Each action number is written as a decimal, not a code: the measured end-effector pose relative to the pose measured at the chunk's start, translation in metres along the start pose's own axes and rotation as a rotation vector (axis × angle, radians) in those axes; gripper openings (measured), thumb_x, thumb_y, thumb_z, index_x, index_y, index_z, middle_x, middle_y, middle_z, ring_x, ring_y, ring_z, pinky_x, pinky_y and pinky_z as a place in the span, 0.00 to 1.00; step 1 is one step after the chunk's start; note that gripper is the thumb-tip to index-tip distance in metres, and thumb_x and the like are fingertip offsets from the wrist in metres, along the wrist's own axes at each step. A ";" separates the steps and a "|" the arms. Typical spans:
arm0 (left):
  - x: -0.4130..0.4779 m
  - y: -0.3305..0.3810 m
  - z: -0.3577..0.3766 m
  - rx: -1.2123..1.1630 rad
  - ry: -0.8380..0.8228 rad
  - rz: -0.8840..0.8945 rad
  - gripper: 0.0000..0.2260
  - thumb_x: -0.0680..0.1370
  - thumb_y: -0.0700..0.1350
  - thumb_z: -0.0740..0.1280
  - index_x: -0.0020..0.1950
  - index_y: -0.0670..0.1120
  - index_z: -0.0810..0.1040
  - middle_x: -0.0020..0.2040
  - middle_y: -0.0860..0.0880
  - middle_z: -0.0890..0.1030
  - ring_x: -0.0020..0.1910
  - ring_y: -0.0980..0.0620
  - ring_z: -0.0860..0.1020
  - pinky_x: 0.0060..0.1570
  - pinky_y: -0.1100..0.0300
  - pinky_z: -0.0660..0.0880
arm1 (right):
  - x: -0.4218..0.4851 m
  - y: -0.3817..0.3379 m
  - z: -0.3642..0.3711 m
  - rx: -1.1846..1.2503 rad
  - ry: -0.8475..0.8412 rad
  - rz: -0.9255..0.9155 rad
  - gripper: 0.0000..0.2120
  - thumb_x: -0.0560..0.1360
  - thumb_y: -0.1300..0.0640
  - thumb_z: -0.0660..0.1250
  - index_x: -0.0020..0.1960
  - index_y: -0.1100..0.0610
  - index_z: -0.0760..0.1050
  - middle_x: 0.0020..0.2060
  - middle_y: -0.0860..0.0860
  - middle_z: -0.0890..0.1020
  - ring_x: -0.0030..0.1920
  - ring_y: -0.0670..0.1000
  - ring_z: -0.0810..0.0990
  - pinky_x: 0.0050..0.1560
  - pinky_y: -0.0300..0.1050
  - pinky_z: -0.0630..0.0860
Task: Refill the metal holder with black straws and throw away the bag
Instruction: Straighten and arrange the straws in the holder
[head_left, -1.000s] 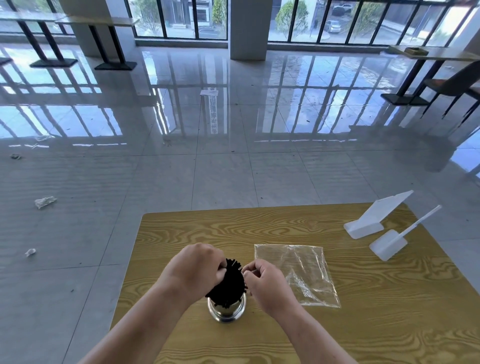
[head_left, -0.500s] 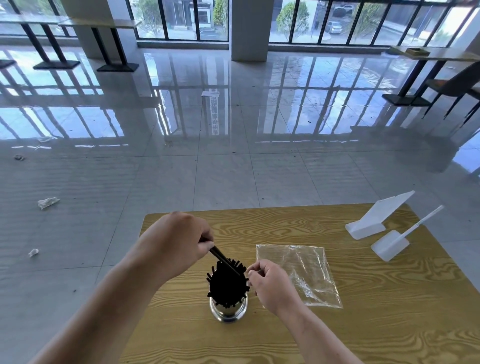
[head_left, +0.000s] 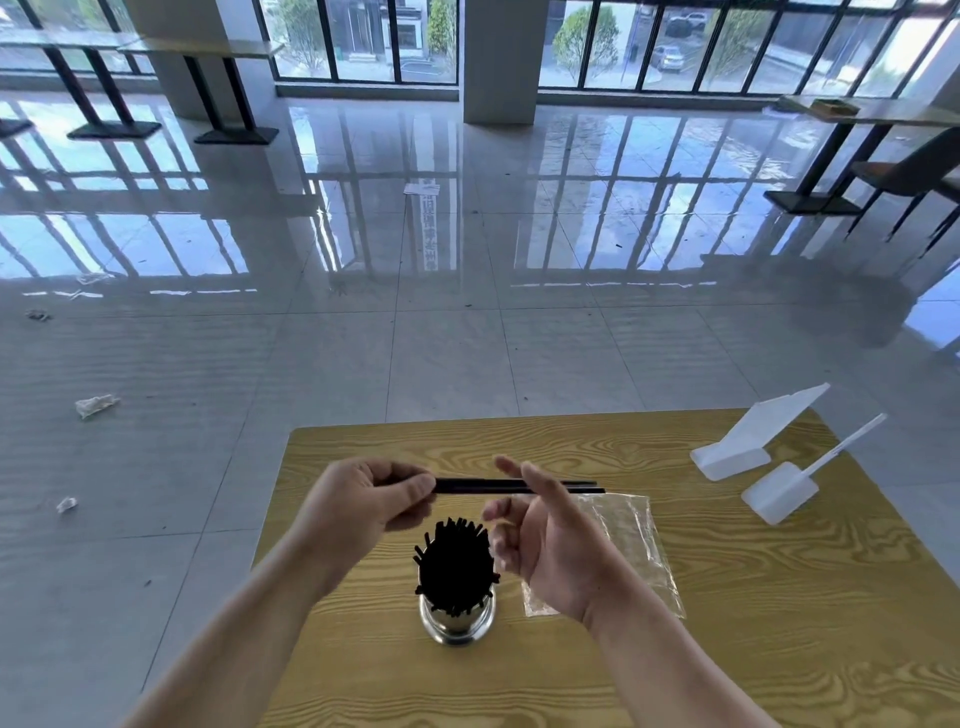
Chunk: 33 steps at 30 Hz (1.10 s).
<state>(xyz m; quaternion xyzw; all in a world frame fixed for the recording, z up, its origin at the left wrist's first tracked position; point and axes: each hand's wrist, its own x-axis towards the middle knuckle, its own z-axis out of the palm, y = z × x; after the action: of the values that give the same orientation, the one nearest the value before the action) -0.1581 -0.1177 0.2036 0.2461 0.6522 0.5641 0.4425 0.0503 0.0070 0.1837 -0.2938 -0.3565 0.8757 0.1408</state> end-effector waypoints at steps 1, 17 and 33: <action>0.000 -0.012 0.001 -0.037 -0.028 -0.057 0.11 0.69 0.46 0.79 0.48 0.43 0.90 0.45 0.39 0.88 0.44 0.46 0.87 0.46 0.58 0.85 | 0.000 -0.006 0.003 -0.014 0.054 -0.021 0.22 0.80 0.42 0.69 0.69 0.53 0.78 0.41 0.56 0.82 0.34 0.52 0.78 0.33 0.45 0.76; -0.007 -0.071 0.009 0.955 0.089 0.036 0.25 0.76 0.65 0.70 0.72 0.62 0.73 0.70 0.59 0.77 0.69 0.56 0.75 0.62 0.56 0.74 | 0.009 0.040 -0.001 -1.429 0.290 -0.187 0.23 0.70 0.29 0.66 0.56 0.43 0.79 0.38 0.43 0.83 0.37 0.42 0.81 0.33 0.37 0.73; 0.012 -0.058 0.049 1.037 0.000 0.172 0.36 0.74 0.69 0.68 0.79 0.62 0.64 0.79 0.59 0.67 0.79 0.55 0.62 0.74 0.52 0.67 | -0.004 0.019 -0.042 -1.438 0.361 -0.311 0.32 0.75 0.28 0.63 0.72 0.46 0.72 0.64 0.42 0.78 0.64 0.41 0.75 0.64 0.39 0.74</action>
<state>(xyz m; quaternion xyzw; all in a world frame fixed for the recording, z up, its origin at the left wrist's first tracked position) -0.1115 -0.0966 0.1463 0.4853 0.8233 0.2016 0.2146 0.0785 0.0141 0.1480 -0.3985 -0.8486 0.3356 0.0924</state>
